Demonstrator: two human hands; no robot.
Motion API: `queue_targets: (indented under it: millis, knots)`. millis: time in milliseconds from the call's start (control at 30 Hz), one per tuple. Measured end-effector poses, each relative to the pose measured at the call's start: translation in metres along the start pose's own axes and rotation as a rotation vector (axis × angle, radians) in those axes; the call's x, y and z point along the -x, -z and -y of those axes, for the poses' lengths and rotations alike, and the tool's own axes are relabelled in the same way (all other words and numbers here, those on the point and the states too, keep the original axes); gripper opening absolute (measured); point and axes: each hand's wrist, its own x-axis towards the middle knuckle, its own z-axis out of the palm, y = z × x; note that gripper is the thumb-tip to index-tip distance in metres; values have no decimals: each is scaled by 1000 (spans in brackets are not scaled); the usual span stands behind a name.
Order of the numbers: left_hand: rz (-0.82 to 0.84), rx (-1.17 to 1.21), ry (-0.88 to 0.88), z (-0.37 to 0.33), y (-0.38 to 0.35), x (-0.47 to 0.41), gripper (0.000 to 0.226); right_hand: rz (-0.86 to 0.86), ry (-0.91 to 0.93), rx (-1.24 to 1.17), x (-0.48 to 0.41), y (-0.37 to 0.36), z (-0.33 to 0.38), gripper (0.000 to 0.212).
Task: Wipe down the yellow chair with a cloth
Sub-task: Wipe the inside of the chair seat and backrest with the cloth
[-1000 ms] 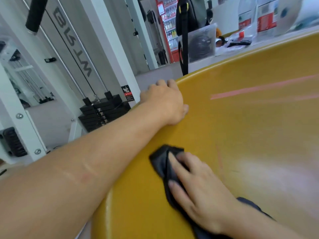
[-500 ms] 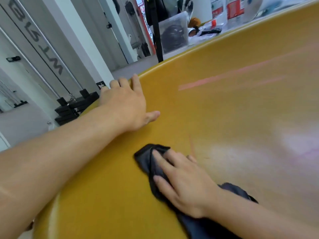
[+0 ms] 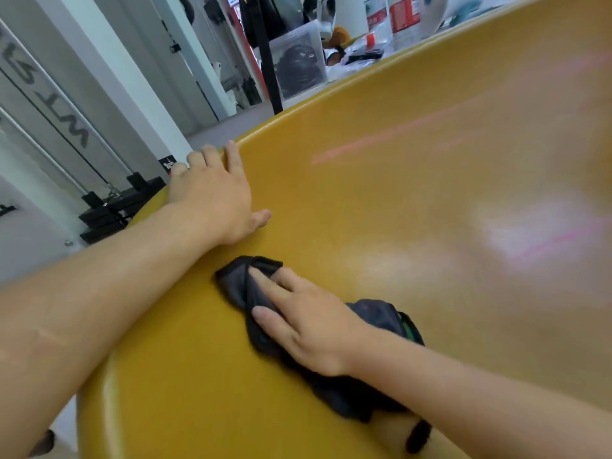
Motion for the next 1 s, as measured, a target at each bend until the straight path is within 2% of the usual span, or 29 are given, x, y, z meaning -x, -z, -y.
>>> queue_targets:
  millis: [33, 133, 200, 233, 267, 333, 367, 400, 467, 500, 533, 567, 600, 633, 700, 767, 867, 933, 967, 1000]
  knots:
    - [-4, -12, -3, 0, 0, 1, 108, 16, -65, 111, 5, 7, -31, 54]
    - [-11, -62, -20, 1, 0, 3, 104, -41, -583, 444, 27, 51, -127, 49]
    - [11, -73, -3, -1, -1, 3, 103, -114, -804, 387, 38, 61, -135, 49]
    - [31, -54, 21, -4, 0, 3, 104, -93, -827, 338, 38, 53, -120, 49]
    - [48, -28, 43, -11, 1, 3, 105, -58, -770, 299, 41, 38, -99, 50]
    - [74, 19, 90, -22, 9, 0, 105, 103, -458, 143, 51, 14, -38, 56]
    - [107, 39, 115, -25, 14, 1, 104, 216, -335, 8, 59, 13, -12, 60]
    - [146, 50, 137, -28, 18, 4, 101, 357, -297, -134, 65, 19, 0, 63]
    - [185, 73, 140, -39, 24, 15, 90, 567, -370, -448, 73, 45, -10, 59]
    - [212, 108, 83, -51, 25, 25, 82, 625, -434, -622, 77, 62, -20, 51]
    - [268, 163, -19, -68, 23, 40, 75, 586, -515, -762, 81, 76, -33, 40]
    - [365, 209, -135, -90, 20, 59, 74, 444, -607, -809, 87, 88, -49, 32]
    - [484, 234, -235, -116, 16, 83, 77, 269, -659, -682, 95, 97, -66, 29]
    - [596, 234, -318, -141, 13, 109, 82, 142, -688, -442, 108, 103, -83, 30]
    - [693, 157, -448, -180, 11, 154, 89, 99, -669, -51, 139, 108, -106, 32]
    - [615, 191, -542, -199, 11, 179, 86, 149, -588, 50, 165, 104, -115, 32]
    - [359, 374, -732, -205, 7, 196, 58, 66, -554, -4, 175, 101, -119, 27]
    - [179, 308, -846, -199, -2, 192, 49, 13, -550, -36, 176, 101, -121, 25]
    - [121, 207, -826, -191, -10, 178, 48, -6, -549, -54, 177, 101, -122, 26]
    - [96, 103, -720, -180, -20, 158, 47, -12, -538, -64, 179, 100, -124, 28]
